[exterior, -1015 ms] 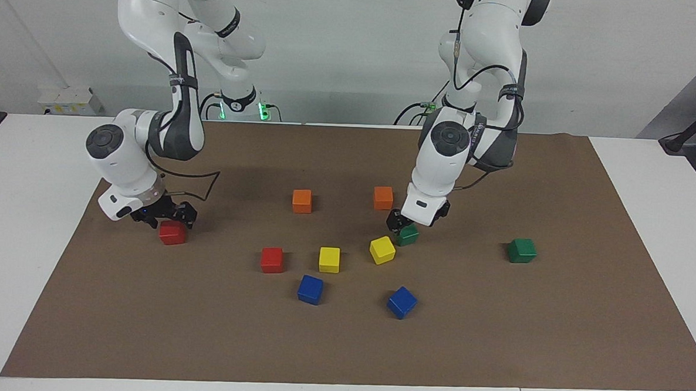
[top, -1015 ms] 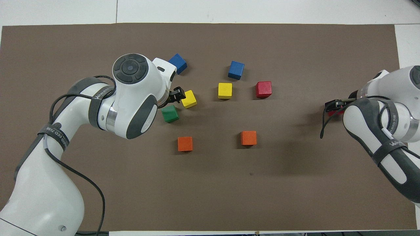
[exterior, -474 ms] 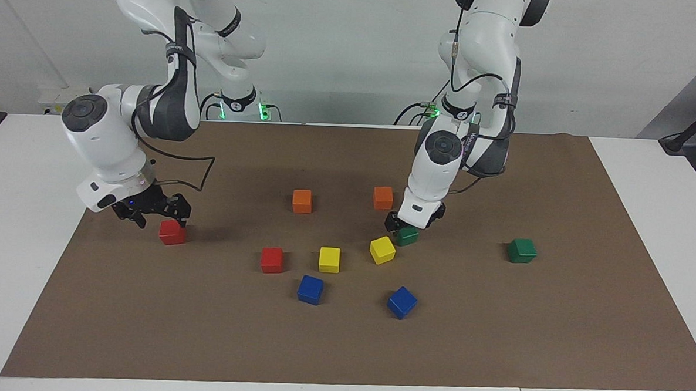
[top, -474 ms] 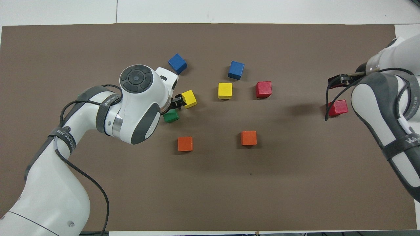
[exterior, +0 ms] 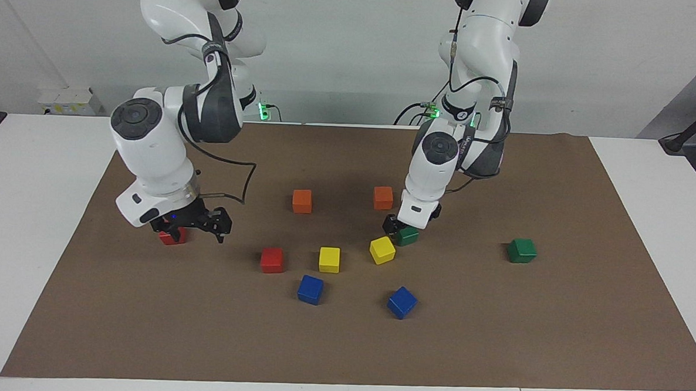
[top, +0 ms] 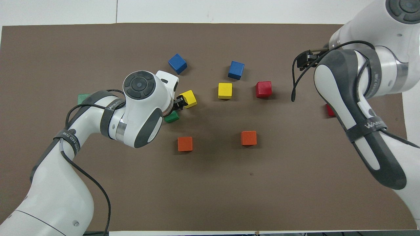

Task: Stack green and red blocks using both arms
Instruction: 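Grasp the second green cube with the left gripper while the right gripper grasps the red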

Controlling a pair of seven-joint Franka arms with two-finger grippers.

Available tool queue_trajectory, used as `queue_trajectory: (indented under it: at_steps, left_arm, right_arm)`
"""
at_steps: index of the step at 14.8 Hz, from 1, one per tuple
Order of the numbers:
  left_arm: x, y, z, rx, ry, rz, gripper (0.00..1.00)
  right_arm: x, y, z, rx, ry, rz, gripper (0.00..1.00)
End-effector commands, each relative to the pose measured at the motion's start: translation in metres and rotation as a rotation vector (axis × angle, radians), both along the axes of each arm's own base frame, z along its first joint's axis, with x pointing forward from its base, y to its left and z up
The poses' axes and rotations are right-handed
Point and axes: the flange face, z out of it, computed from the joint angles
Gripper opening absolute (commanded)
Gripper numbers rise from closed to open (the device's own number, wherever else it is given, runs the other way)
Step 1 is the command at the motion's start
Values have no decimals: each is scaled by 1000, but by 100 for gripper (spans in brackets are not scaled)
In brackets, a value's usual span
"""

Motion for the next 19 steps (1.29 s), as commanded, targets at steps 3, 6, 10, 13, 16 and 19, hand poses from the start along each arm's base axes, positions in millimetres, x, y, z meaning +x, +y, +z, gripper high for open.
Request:
queue_trajectory:
  at_steps: [3, 6, 10, 13, 16, 19]
  left_arm:
    - [-9, -5, -9, 10, -12, 27, 100]
    - [-10, -5, -15, -1, -29, 28, 100]
    - [-10, -5, -18, -6, -36, 27, 100]
    - [-7, -1, -22, -7, -37, 32, 100]
    - [-7, -1, -27, -6, -35, 32, 100]
    - [-5, -2, -29, -13, -45, 32, 100]
  right_arm:
    - [17, 65, -22, -3, 6, -29, 100]
    - [20, 100, -46, -6, 33, -25, 100]
    - [16, 123, -66, -1, 43, -31, 100]
    - [19, 126, -76, 15, 17, -48, 100]
    - [13, 115, -100, 11, 33, -55, 100]
    - [-3, 118, -117, 11, 45, -47, 100]
